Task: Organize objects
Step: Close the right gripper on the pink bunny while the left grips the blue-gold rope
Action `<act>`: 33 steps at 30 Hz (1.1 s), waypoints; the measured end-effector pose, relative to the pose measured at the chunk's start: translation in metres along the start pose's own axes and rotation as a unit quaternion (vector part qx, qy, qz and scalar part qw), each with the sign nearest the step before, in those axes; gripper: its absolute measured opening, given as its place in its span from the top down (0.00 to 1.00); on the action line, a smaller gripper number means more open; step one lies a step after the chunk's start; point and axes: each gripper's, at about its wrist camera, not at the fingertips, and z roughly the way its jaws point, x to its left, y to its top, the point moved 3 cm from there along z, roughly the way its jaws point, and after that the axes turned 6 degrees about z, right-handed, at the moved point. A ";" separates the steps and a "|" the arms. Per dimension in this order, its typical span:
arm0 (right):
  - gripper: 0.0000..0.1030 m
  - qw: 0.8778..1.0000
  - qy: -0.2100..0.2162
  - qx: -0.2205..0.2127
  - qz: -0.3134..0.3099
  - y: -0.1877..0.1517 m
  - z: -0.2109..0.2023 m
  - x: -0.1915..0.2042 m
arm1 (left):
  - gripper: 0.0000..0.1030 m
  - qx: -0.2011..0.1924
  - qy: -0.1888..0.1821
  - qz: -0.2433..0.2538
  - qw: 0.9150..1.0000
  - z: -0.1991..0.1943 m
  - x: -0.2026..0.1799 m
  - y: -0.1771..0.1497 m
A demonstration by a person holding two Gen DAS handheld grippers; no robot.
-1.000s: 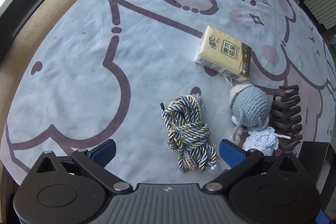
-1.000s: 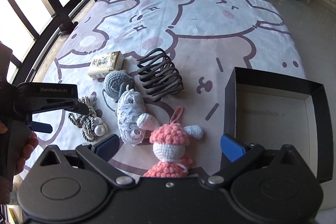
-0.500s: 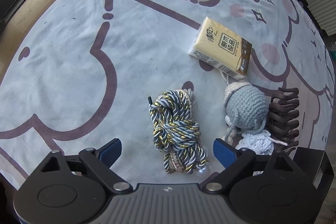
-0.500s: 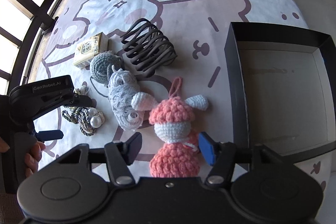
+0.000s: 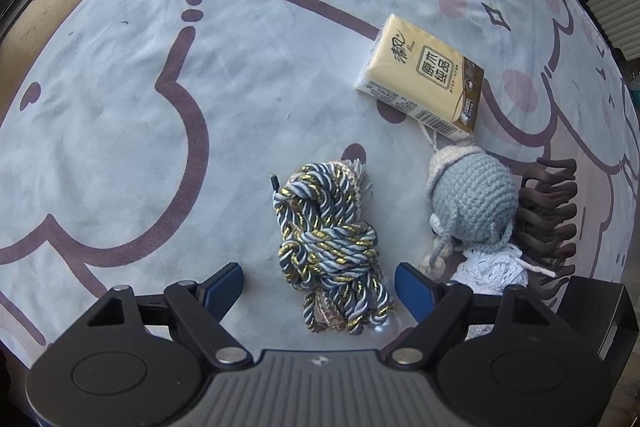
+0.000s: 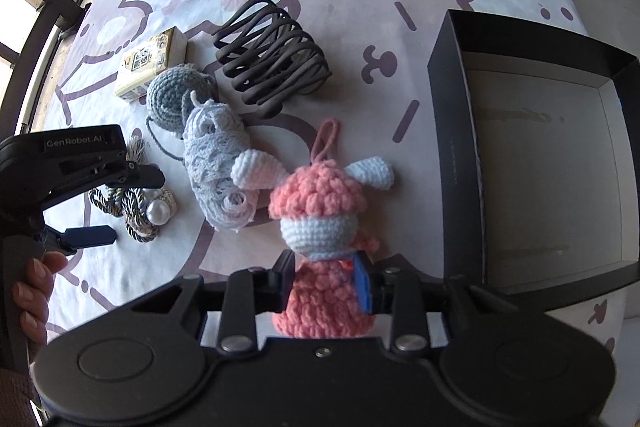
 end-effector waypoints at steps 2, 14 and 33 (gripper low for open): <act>0.67 1.000 -0.001 0.001 -0.003 0.000 0.001 0.001 | 0.22 -0.003 0.008 0.010 1.000 0.000 -0.003 0.000; 0.73 1.000 0.019 0.014 0.012 0.001 0.002 -0.004 | 0.46 -0.002 0.071 0.182 0.981 -0.003 -0.033 -0.003; 0.57 0.999 0.017 -0.002 0.037 0.007 -0.012 -0.003 | 0.45 0.041 0.084 0.289 0.953 0.004 -0.041 -0.027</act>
